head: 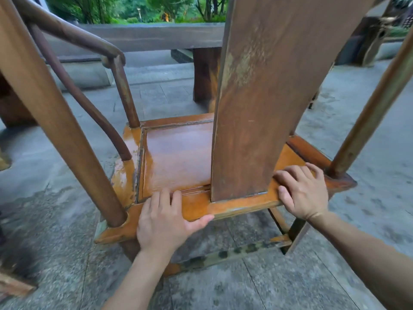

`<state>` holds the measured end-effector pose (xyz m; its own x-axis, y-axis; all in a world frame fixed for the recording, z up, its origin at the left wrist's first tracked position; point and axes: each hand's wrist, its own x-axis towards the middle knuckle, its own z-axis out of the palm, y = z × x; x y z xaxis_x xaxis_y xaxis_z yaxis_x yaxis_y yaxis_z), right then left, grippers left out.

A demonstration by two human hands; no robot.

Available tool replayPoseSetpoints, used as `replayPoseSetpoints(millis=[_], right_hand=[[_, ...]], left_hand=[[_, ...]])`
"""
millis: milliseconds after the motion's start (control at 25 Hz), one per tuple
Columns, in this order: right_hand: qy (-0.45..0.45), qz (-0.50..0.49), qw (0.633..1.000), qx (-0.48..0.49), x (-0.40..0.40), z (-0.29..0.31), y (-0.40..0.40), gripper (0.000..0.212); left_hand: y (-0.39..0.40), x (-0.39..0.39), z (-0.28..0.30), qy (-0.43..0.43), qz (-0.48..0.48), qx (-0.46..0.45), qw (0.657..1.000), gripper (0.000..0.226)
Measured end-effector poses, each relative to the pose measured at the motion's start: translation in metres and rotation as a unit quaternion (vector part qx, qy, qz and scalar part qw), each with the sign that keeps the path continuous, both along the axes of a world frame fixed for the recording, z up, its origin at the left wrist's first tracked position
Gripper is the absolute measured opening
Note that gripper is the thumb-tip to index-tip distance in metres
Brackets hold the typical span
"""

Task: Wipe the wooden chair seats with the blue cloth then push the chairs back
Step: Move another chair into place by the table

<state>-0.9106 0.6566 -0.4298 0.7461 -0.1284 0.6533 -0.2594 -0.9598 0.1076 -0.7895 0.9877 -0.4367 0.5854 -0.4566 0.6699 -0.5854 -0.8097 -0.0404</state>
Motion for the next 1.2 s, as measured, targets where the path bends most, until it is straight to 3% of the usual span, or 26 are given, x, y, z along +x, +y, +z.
replayPoseSetpoints(millis=[360,760,880,960,1080,1200], right_hand=[[-0.009,0.024,1.0,0.008,0.128,0.003,-0.066,0.036],[-0.004,0.03,0.999,0.01,0.147,0.002,-0.072,0.038],[0.103,-0.014,0.994,0.024,0.149,0.003,-0.069,0.039],[0.2,-0.051,0.977,0.048,0.136,0.019,-0.056,0.04],[0.263,-0.069,0.955,0.115,0.101,0.068,-0.028,0.049],[0.293,-0.009,0.947,0.129,0.061,0.142,0.006,0.067]], left_hand=[[-0.065,0.103,0.007,-0.005,0.045,-0.004,0.999,0.088],[-0.069,0.127,0.005,0.017,0.062,0.035,0.997,0.089],[-0.068,0.127,0.009,0.068,0.068,0.049,0.994,0.085],[-0.069,0.114,0.027,0.165,0.096,0.096,0.977,0.089],[-0.063,0.084,0.069,0.275,0.12,0.116,0.947,0.098],[-0.039,0.046,0.145,0.304,0.107,0.095,0.942,0.099]])
